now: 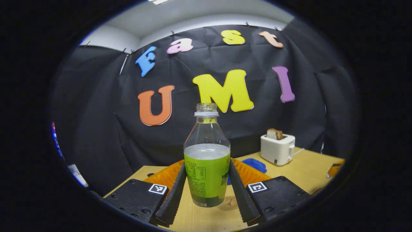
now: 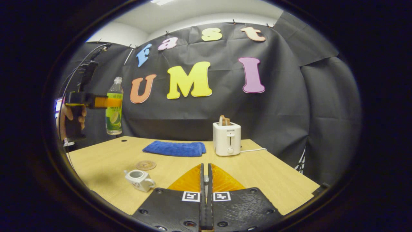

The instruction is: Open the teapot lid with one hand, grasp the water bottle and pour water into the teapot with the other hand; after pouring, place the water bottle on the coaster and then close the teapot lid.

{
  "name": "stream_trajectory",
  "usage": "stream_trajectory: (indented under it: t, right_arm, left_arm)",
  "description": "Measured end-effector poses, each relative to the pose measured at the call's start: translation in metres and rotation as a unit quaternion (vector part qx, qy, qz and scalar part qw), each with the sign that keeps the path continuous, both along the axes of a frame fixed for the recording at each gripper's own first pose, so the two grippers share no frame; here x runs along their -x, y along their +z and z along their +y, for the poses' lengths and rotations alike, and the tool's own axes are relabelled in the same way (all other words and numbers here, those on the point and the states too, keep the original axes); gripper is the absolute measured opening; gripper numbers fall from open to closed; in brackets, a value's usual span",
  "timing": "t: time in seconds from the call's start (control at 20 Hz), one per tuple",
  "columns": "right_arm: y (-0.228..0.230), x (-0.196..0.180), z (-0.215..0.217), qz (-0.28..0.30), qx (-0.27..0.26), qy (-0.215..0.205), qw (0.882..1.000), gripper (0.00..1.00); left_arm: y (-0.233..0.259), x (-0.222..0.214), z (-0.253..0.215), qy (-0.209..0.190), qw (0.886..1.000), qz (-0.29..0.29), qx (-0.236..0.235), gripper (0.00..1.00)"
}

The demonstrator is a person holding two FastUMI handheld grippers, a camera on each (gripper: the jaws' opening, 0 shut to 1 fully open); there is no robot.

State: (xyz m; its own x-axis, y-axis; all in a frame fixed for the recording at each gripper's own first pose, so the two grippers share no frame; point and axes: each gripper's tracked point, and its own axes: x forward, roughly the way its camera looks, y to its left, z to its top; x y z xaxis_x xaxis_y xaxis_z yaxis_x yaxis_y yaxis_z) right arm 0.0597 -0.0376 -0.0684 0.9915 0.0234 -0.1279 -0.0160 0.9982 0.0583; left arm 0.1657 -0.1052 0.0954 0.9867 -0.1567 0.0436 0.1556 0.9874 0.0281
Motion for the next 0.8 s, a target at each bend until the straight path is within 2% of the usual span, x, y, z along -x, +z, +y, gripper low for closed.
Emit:
stream_trajectory:
  t: [0.05,0.2,0.35,0.45,0.8]
  right_arm:
    - [-0.004,-0.001,0.002,0.004,0.000,0.002,1.000,0.00]
    - [-0.010,-0.004,0.007,0.011,0.005,0.008,1.000,0.00]
    - [-0.016,-0.006,0.008,0.017,0.009,0.009,1.000,0.00]
    - [-0.019,-0.008,0.008,0.021,0.006,0.010,1.000,0.00]
    - [-0.031,-0.014,0.003,0.034,0.002,0.005,0.999,0.00]
  left_arm:
    - [0.002,-0.005,0.002,0.000,1.000,-0.002,0.022,0.76]
    - [-0.002,-0.012,-0.006,-0.017,0.999,-0.012,0.046,0.76]
    - [-0.022,-0.023,-0.011,-0.030,0.999,0.001,0.039,0.77]
    - [-0.046,-0.045,-0.023,-0.042,0.998,0.009,0.037,0.77]
    - [-0.105,-0.063,-0.055,-0.069,0.995,0.048,0.052,0.77]
